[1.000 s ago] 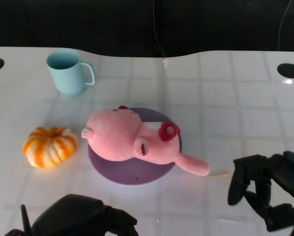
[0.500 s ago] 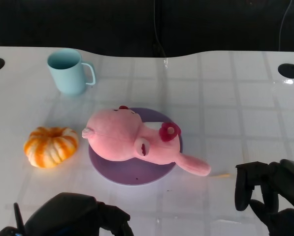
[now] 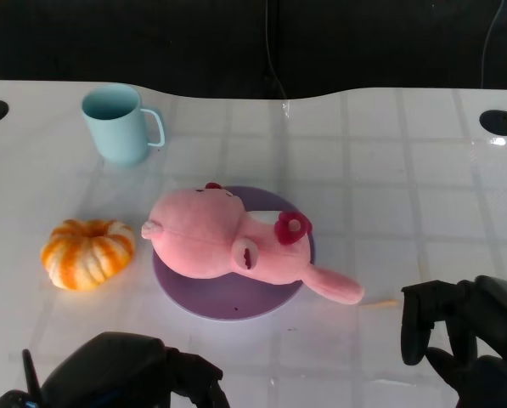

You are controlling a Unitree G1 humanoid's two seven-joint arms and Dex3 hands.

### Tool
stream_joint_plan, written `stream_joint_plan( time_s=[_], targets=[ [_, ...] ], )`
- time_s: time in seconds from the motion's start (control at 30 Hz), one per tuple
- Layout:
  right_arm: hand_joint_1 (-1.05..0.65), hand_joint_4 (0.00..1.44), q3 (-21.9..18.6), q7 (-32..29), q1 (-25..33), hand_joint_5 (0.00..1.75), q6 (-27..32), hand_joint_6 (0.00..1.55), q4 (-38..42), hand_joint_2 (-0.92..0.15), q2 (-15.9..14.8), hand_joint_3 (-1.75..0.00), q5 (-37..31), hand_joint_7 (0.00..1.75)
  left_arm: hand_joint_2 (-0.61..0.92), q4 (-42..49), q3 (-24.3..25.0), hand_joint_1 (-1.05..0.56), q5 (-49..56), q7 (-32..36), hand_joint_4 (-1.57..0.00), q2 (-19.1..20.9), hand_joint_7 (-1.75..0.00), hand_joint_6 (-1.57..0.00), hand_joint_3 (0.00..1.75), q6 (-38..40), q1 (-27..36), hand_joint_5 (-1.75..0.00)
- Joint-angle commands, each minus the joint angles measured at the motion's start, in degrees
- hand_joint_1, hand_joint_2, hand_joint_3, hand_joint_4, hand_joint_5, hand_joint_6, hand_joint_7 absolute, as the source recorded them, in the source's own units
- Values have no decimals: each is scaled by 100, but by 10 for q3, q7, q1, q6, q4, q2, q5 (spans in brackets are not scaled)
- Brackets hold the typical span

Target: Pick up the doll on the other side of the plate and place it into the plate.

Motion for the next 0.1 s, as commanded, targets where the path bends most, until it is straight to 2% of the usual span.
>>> stream_joint_plan(
  time_s=[0.03, 0.1],
  targets=[
    [-6, 84, 0, 5, -5, 174, 3, 80, 0, -34, -13, -129, -7, 145, 92, 3, 3, -17, -4, -3, -74, 9, -50, -92, 25, -1, -4, -117],
    [-5, 84, 1, 4, -4, 174, 0, 80, 0, -34, -12, -129, -10, 144, 92, 6, 4, -16, -5, 0, -74, 9, -50, -92, 25, -4, -3, -117]
  ],
)
